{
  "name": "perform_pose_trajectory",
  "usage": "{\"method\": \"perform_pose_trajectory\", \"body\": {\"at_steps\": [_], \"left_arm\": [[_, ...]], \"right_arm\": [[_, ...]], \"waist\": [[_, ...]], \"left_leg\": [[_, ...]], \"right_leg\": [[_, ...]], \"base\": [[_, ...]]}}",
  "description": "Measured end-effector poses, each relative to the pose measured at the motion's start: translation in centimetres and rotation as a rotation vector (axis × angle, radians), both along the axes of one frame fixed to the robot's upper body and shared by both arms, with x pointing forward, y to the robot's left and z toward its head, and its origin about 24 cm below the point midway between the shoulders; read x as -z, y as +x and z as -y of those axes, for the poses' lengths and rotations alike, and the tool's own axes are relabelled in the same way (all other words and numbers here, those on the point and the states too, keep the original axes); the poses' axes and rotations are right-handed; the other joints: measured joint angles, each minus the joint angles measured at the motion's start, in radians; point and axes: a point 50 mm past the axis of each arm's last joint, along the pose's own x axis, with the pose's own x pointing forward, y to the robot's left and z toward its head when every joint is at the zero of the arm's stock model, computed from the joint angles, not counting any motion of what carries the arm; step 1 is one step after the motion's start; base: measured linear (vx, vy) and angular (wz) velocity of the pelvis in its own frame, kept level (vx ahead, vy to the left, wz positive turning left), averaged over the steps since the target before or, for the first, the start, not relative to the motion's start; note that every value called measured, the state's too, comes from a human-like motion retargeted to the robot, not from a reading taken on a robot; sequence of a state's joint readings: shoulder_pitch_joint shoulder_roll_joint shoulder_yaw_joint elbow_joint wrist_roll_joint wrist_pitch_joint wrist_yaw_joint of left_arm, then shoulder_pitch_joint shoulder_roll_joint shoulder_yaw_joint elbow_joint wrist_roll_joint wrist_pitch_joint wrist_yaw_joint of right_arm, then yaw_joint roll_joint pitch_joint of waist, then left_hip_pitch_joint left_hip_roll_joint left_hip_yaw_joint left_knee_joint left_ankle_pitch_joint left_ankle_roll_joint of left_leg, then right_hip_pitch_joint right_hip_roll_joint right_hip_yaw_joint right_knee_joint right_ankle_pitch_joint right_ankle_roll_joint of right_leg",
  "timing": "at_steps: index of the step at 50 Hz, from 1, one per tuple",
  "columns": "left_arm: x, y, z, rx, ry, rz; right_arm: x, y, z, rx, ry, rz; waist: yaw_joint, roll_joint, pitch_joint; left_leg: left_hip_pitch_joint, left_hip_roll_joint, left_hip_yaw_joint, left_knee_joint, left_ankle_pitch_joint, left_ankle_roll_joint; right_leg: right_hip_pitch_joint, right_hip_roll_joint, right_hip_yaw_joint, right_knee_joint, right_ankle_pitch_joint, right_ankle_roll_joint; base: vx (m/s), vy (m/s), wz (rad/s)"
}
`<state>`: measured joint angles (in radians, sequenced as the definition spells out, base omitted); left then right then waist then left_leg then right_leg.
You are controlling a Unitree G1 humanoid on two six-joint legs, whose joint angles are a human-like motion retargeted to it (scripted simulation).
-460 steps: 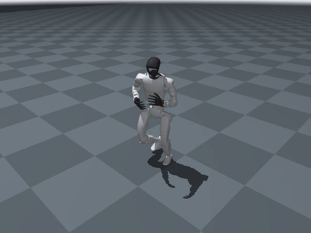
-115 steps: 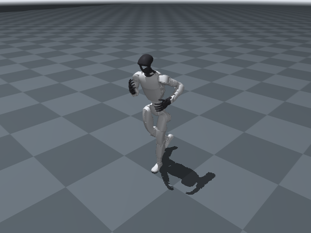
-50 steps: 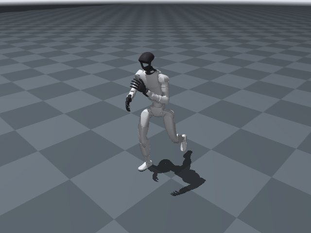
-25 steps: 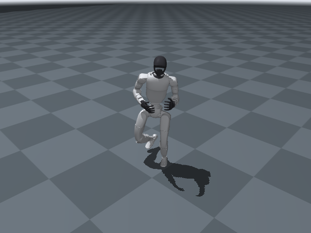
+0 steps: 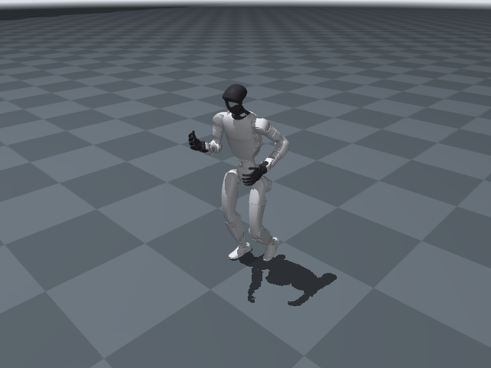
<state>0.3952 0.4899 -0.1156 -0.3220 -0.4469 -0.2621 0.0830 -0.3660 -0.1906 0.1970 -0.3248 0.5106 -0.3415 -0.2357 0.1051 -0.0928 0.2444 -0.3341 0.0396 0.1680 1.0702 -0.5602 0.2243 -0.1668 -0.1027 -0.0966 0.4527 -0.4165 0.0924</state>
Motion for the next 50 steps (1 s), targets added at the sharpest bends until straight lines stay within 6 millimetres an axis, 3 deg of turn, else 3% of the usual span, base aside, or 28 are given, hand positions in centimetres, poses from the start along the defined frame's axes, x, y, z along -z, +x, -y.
{"method": "perform_pose_trajectory", "body": {"at_steps": [3, 5, 8, 9, 10, 12, 15, 17, 19, 21, 23, 24, 25, 26, 28, 30, 33, 35, 38, 40, 42, 43, 45, 46, 47, 48, 50], "left_arm": [[-0.4, -2.1, -1.5, 0.035, 0.085, -0.053], [-0.2, -2.9, -2.2, 0.045, 0.093, -0.09], [1.0, -4.1, -2.9, 0.049, 0.07, -0.163], [1.4, -4.3, -3.1, 0.028, 0.038, -0.184], [1.9, -4.5, -3.4, 0.001, -0.005, -0.201], [2.8, -3.9, -3.1, -0.08, -0.141, -0.198], [3.3, 0.5, -0.4, -0.123, -0.179, -0.127], [1.0, 4.2, 1.5, -0.056, -0.1, -0.004], [-2.6, 6.4, 2.6, -0.061, -0.061, 0.158], [-5.8, 6.2, 3.4, -0.009, -0.141, 0.297], [-5.8, 5.1, 5.7, 0.285, -0.219, 0.183], [-6.9, 4.6, 4.4, 0.168, -0.09, 0.276], [-9.1, 3.5, 2.4, -0.068, 0.101, 0.5], [-9.5, 3.3, 2.6, -0.045, 0.079, 0.512], [-10.0, 2.9, 2.8, 0.003, 0.08, 0.533], [-10.5, 1.9, 4.5, 0.178, -0.069, 0.56], [-9.4, 2.7, 5.2, 0.262, -0.218, 0.491], [-8.6, 3.6, 4.9, 0.181, -0.166, 0.477], [-4.9, 5.0, 5.1, -0.009, -0.151, 0.32], [-1.2, 4.8, 4.5, -0.156, -0.182, 0.135], [0.6, 2.8, 3.1, -0.165, -0.198, 0.045], [0.4, 1.7, 2.0, -0.134, -0.179, 0.037], [-0.9, -0.5, -0.8, 0.001, 0.2, 0.052], [-1.5, -1.3, -1.3, 0.036, 0.218, 0.051], [-2.1, -2.0, -1.5, 0.051, 0.146, 0.048], [-2.4, -2.4, -1.2, 0.023, -0.107, 0.033], [-3.4, -3.0, -1.1, 0.034, -0.201, 0.061]], "right_arm": [[-1.7, -2.4, -2.1, -0.16, -0.054, 0.129], [-1.8, -3.8, -3.5, -0.293, -0.14, 0.171], [-0.1, -5.2, -5.5, -0.474, -0.305, 0.17], [0.3, -5.5, -5.9, -0.502, -0.357, 0.168], [0.7, -5.8, -6.2, -0.519, -0.407, 0.167], [1.1, -6.0, -6.7, -0.52, -0.465, 0.157], [3.5, -4.8, -7.6, -0.423, -0.543, 0.063], [6.3, -3.4, -6.5, -0.31, -0.554, -0.091], [7.7, -2.8, -4.2, -0.223, -0.501, -0.203], [8.1, -3.5, -1.7, -0.195, -0.424, -0.259], [9.0, -4.4, 0.1, -0.226, -0.432, -0.355], [9.2, -5.1, 1.7, -0.162, -0.438, -0.367], [9.0, -6.0, 3.6, -0.059, -0.443, -0.349], [9.8, -6.4, 4.6, -0.026, -0.46, -0.408], [11.3, -7.6, 6.5, 0.032, -0.505, -0.515], [12.8, -8.9, 7.6, 0.058, -0.54, -0.603], [15.3, -9.8, 8.2, 0.018, -0.599, -0.741], [17.3, -9.8, 8.4, -0.012, -0.603, -0.825], [19.9, -8.7, 7.0, 0.019, -0.552, -0.897], [19.2, -6.5, 5.4, 0.09, -0.494, -0.829], [15.4, -4.4, 4.6, 0.143, -0.416, -0.648], [12.8, -3.7, 4.7, 0.179, -0.374, -0.542], [8.3, -4.2, 5.5, 0.24, -0.34, -0.328], [6.7, -4.9, 5.6, 0.236, -0.275, -0.259], [5.3, -5.5, 5.7, 0.22, -0.206, -0.198], [4.1, -6.1, 5.6, 0.179, -0.126, -0.157], [2.1, -7.5, 5.1, 0.112, -0.133, -0.045]], "waist": [[0.141, -0.038, -0.025], [0.201, -0.019, -0.036], [0.209, 0.066, -0.081], [0.19, 0.085, -0.095], [0.165, 0.099, -0.108], [0.098, 0.091, -0.105], [0.04, 0.053, -0.064], [0.023, 0.049, -0.039], [0.008, 0.06, -0.027], [-0.046, 0.1, -0.028], [-0.122, 0.148, -0.043], [-0.157, 0.166, -0.058], [-0.19, 0.182, -0.075], [-0.203, 0.172, -0.088], [-0.228, 0.151, -0.108], [-0.243, 0.135, -0.116], [-0.23, 0.118, -0.105], [-0.2, 0.115, -0.09], [-0.127, 0.13, -0.052], [-0.079, 0.131, -0.032], [-0.036, 0.115, -0.04], [-0.011, 0.099, -0.053], [0.04, 0.058, -0.096], [0.056, 0.034, -0.116], [0.069, 0.011, -0.133], [0.073, -0.009, -0.144], [0.07, -0.031, -0.157]], "left_leg": [[0.008, -0.041, 0.025, -0.451, 0.1, -0.061], [0.062, -0.025, 0.094, -0.776, 0.217, -0.12], [0.105, 0.049, 0.382, -0.996, 0.445, -0.224], [0.107, 0.064, 0.482, -0.985, 0.452, -0.225], [0.106, 0.075, 0.576, -0.953, 0.426, -0.211], [0.064, 0.093, 0.58, -0.732, 0.207, -0.115], [0.038, 0.042, 0.433, -0.518, -0.007, -0.014], [0.021, 0.037, 0.366, -0.396, -0.035, -0.044], [0.068, -0.03, 0.263, -0.473, -0.022, -0.092], [0.111, -0.072, 0.127, -0.553, 0.032, -0.125], [0.153, -0.102, -0.026, -0.633, 0.111, -0.158], [0.162, -0.112, -0.098, -0.644, 0.147, -0.201], [0.166, -0.12, -0.167, -0.641, 0.18, -0.257], [0.198, -0.151, -0.223, -0.696, 0.208, -0.238], [0.251, -0.196, -0.323, -0.759, 0.24, -0.231], [0.282, -0.216, -0.385, -0.756, 0.218, -0.225], [0.23, -0.23, -0.371, -0.553, 0.073, -0.181], [0.138, -0.22, -0.329, -0.316, -0.04, -0.166], [-0.02, -0.156, -0.249, 0.041, -0.128, -0.156], [-0.11, -0.098, -0.172, 0.199, -0.141, -0.128], [-0.154, -0.027, -0.059, 0.237, -0.163, -0.085], [-0.167, 0.009, 0.004, 0.219, -0.179, -0.062], [-0.155, 0.06, 0.136, 0.107, -0.197, -0.028], [-0.136, 0.055, 0.191, 0.007, -0.189, -0.018], [-0.116, 0.043, 0.239, -0.101, -0.176, -0.013], [-0.096, 0.018, 0.273, -0.222, -0.153, -0.017], [-0.055, -0.029, 0.311, -0.466, -0.091, -0.043]], "right_leg": [[0.149, -0.008, 0.031, -0.121, 0.108, 0.03], [0.247, 0.024, 0.061, -0.156, 0.184, 0.055], [0.322, 0.126, 0.117, -0.053, 0.286, 0.087], [0.306, 0.147, 0.114, 0.042, 0.296, 0.103], [0.276, 0.161, 0.101, 0.156, 0.298, 0.121], [0.195, 0.091, 0.008, 0.421, 0.221, 0.124], [0.088, -0.074, -0.082, 0.722, 0.069, 0.017], [0.037, -0.118, -0.09, 0.773, 0.012, -0.057], [-0.033, -0.129, -0.082, 0.723, -0.009, -0.108], [-0.06, -0.114, -0.101, 0.562, -0.007, -0.13], [-0.047, -0.087, -0.13, 0.309, 0.048, -0.128], [-0.028, -0.073, -0.133, 0.163, 0.097, -0.11], [-0.007, -0.059, -0.132, 0.013, 0.153, -0.086], [-0.007, -0.065, -0.092, -0.107, 0.208, -0.052], [0.0, -0.084, -0.002, -0.3, 0.283, 0.015], [0.008, -0.111, 0.091, -0.403, 0.33, 0.064], [0.028, -0.174, 0.12, -0.379, 0.348, 0.079], [0.038, -0.196, 0.056, -0.28, 0.209, 0.074], [-0.003, -0.203, -0.074, -0.024, -0.033, 0.046], [-0.045, -0.23, -0.143, 0.146, -0.122, 0.024], [-0.028, -0.257, -0.216, 0.188, -0.136, 0.01], [-0.005, -0.263, -0.257, 0.161, -0.12, 0.004], [0.065, -0.265, -0.335, 0.063, -0.035, -0.006], [0.102, -0.267, -0.362, 0.007, 0.041, -0.006], [0.138, -0.267, -0.381, -0.046, 0.119, -0.006], [0.171, -0.265, -0.383, -0.094, 0.203, -0.003], [0.226, -0.24, -0.326, -0.167, 0.345, 0.01]], "base": [[1.08, 0.19, -0.43], [1.11, 0.28, 0.05], [1.09, 0.27, 0.74], [1.03, 0.24, 1.41], [1.0, 0.23, 1.74], [0.93, 0.19, 1.9], [0.79, 0.09, 2.03], [0.68, 0.05, 2.53], [0.55, 0.05, 2.88], [0.53, 0.03, 3.47], [0.53, -0.02, 3.9], [0.55, -0.08, 4.09], [0.54, -0.12, 3.99], [0.52, -0.16, 3.87], [0.49, -0.21, 3.75], [0.45, -0.26, 3.52], [0.32, -0.3, 2.91], [0.21, -0.31, 2.49], [0.14, -0.27, 2.21], [0.18, -0.17, 2.03], [0.31, -0.05, 2.04], [0.4, 0.06, 2.1], [0.49, 0.17, 2.23], [0.55, 0.27, 2.43], [0.58, 0.33, 2.59], [0.59, 0.34, 2.63], [0.6, 0.32, 2.62]]}}
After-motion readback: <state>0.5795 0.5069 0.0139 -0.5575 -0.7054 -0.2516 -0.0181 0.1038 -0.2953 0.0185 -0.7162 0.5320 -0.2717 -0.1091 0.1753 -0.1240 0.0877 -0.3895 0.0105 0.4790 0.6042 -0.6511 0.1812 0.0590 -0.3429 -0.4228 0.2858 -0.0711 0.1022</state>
